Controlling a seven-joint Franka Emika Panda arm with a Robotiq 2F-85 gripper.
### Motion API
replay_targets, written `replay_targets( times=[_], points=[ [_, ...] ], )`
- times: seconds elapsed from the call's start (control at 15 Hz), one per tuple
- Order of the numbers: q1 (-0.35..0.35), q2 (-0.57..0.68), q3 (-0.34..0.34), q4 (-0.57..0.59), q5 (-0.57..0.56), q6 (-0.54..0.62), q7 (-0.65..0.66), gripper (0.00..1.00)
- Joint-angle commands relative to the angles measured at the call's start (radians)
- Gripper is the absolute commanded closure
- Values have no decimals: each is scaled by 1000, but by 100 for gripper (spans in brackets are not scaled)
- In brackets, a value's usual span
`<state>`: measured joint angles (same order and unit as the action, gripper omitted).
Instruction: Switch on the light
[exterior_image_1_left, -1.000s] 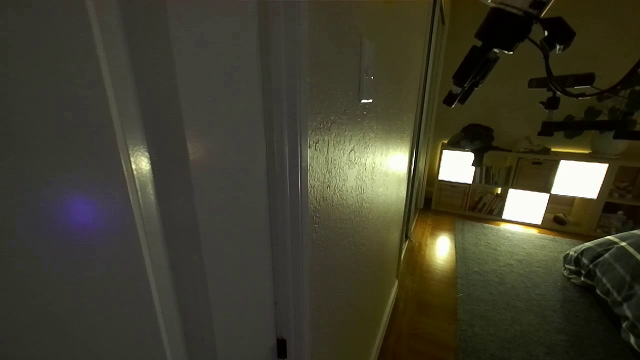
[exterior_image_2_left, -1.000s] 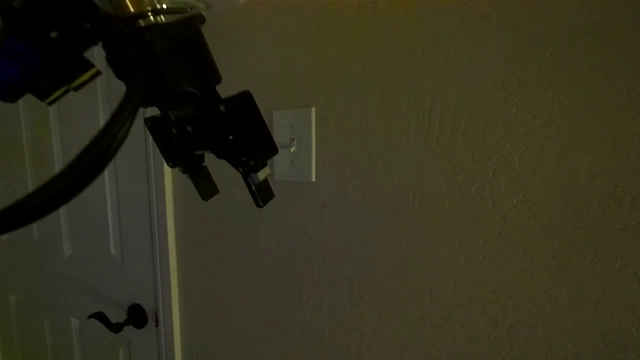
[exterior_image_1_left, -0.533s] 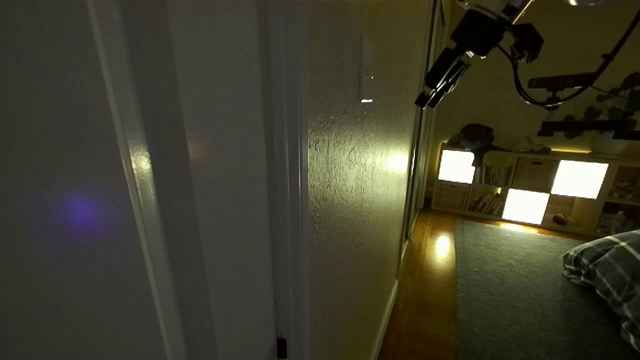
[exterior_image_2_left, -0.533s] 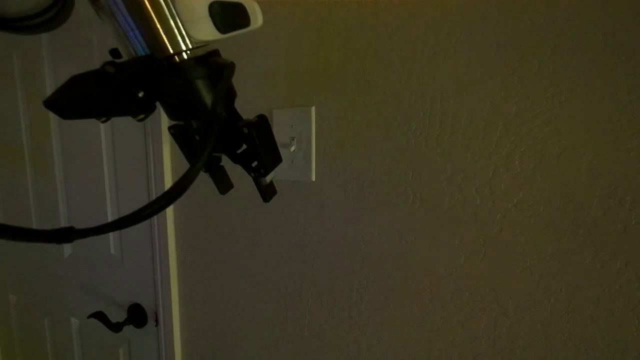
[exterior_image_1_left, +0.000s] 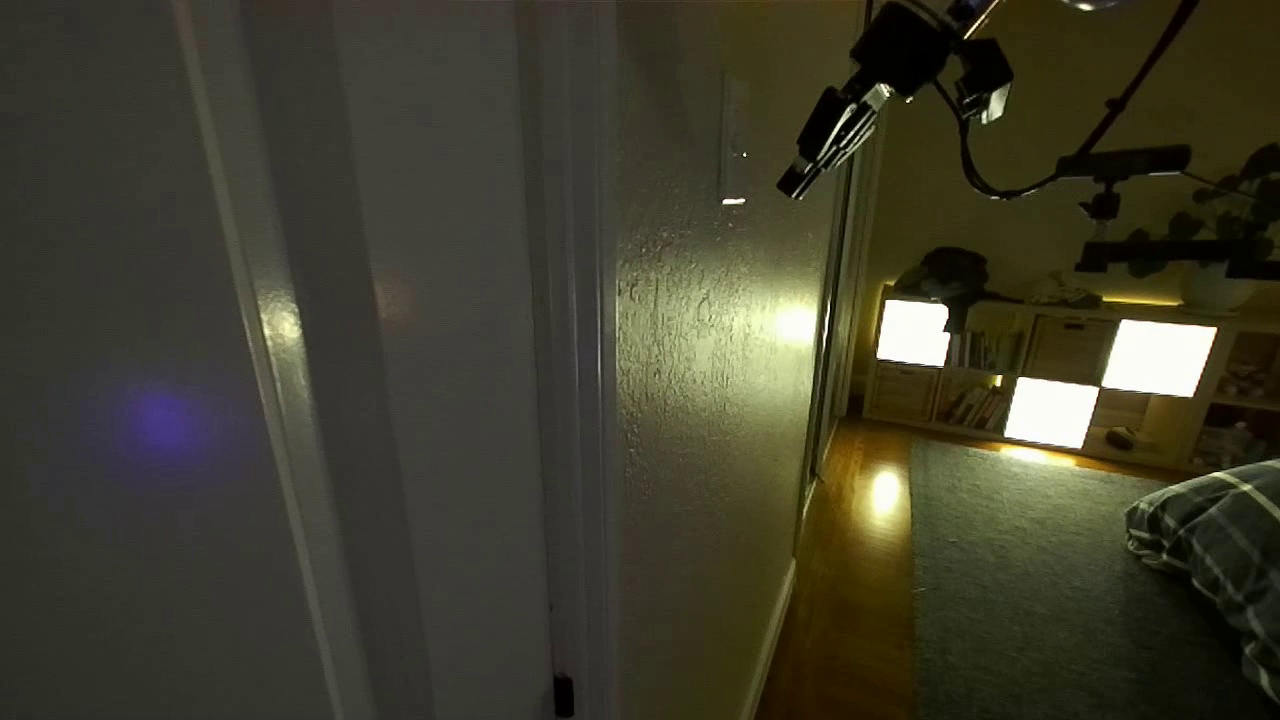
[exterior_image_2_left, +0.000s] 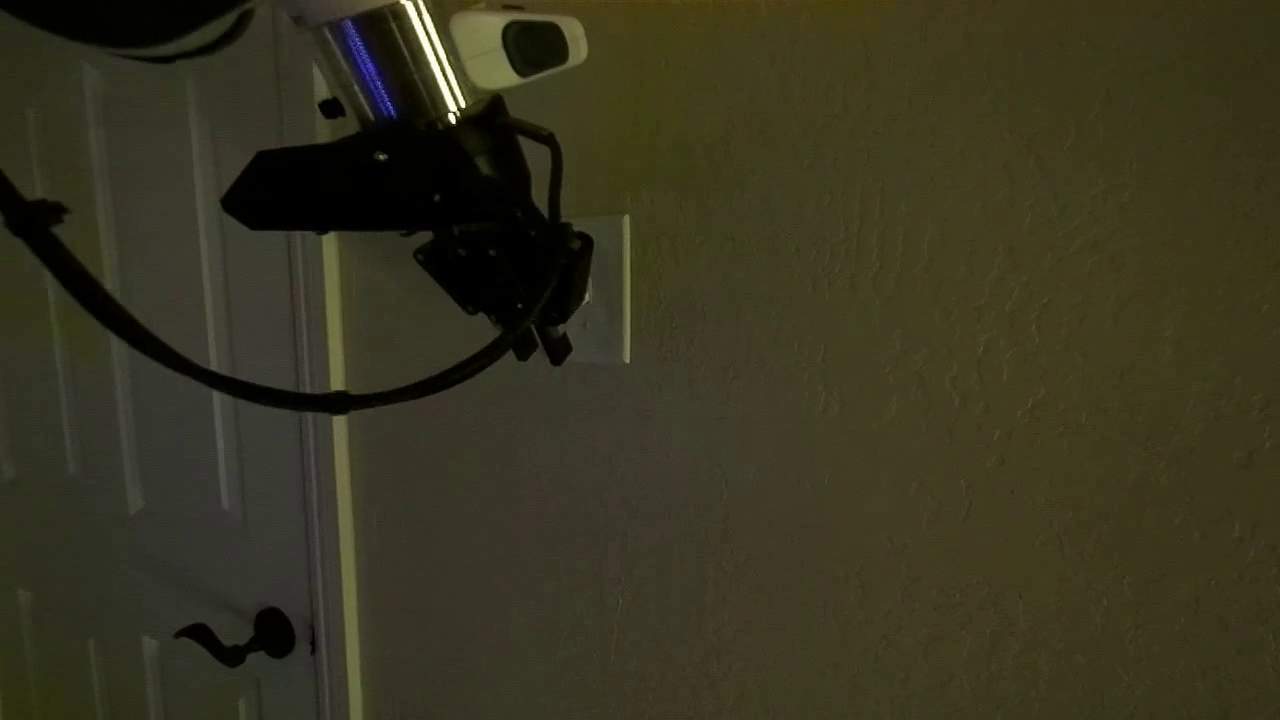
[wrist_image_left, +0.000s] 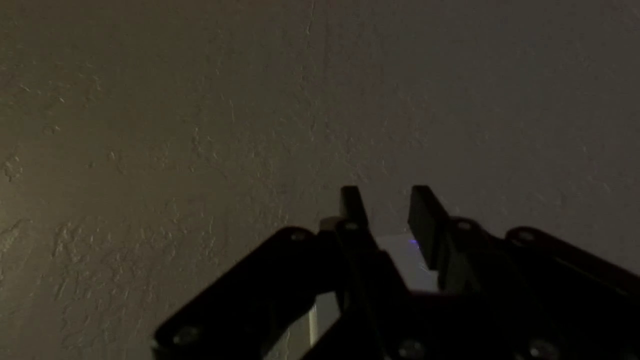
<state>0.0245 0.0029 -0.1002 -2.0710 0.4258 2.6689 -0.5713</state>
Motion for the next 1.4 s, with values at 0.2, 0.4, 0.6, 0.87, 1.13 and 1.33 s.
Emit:
replay_targets(
  times=[0.2,0.4,0.6,0.87,1.13,1.33],
  points=[
    [-4,84,14,121,156,10,-159,98],
    [-8,109,18,163,212,6,-208,93],
    [-11,123,17,189,237,5,-239,93],
    [-5,105,10,183,192,2,-242,94],
    [1,81,8,172,139,-9,-228,93],
    [3,73,7,166,95,-15,-209,94]
  ],
)
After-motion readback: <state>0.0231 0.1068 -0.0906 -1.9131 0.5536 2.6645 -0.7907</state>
